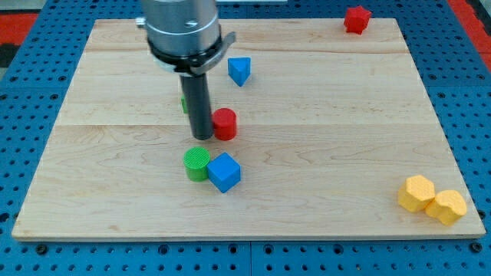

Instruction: Move the red circle to center of the board

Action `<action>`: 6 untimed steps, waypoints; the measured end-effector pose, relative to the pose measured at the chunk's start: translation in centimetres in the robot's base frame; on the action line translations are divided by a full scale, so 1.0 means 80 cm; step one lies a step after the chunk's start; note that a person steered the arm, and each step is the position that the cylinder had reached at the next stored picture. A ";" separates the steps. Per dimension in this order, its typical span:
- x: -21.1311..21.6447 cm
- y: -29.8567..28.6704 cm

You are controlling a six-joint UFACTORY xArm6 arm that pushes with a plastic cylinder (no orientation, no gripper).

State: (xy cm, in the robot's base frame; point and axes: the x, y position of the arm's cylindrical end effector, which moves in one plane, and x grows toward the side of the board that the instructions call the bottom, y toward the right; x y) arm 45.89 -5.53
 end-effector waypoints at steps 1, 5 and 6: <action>-0.003 0.035; -0.099 0.109; -0.116 0.158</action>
